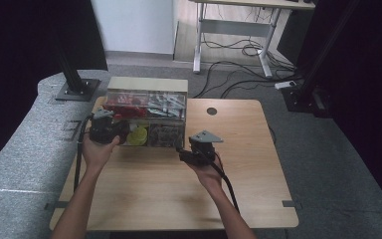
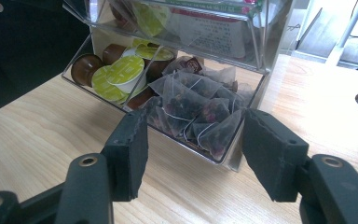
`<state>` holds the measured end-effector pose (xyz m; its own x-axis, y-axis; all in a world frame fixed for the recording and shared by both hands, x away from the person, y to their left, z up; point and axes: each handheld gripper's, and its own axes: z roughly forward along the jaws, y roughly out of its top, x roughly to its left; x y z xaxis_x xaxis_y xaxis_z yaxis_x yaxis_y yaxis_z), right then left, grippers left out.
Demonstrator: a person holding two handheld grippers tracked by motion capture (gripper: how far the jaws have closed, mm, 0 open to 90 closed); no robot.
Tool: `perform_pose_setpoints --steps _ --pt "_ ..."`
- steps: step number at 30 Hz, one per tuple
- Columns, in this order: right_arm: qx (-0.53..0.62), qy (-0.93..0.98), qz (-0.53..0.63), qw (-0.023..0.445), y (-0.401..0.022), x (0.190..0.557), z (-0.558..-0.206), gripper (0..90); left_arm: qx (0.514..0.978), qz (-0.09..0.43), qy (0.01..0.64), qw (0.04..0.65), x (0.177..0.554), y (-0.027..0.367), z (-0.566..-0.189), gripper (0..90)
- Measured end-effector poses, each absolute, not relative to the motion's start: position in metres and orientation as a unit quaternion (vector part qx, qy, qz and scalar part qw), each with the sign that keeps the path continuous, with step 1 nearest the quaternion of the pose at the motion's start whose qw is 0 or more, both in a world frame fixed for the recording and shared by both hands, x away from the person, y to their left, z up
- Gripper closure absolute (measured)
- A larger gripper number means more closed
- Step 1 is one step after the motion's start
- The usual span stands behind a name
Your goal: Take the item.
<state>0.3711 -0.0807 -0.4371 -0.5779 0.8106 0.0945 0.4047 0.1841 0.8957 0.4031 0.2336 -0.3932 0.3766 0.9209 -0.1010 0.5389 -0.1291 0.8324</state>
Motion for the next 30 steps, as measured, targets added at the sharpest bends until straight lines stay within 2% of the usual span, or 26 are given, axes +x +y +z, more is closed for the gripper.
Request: perform_pose_setpoints --steps 30 --pt "0.408 0.744 0.491 0.199 -0.050 0.393 -0.446 43.0 0.718 0.228 0.508 0.419 0.403 0.231 -0.394 90.0"
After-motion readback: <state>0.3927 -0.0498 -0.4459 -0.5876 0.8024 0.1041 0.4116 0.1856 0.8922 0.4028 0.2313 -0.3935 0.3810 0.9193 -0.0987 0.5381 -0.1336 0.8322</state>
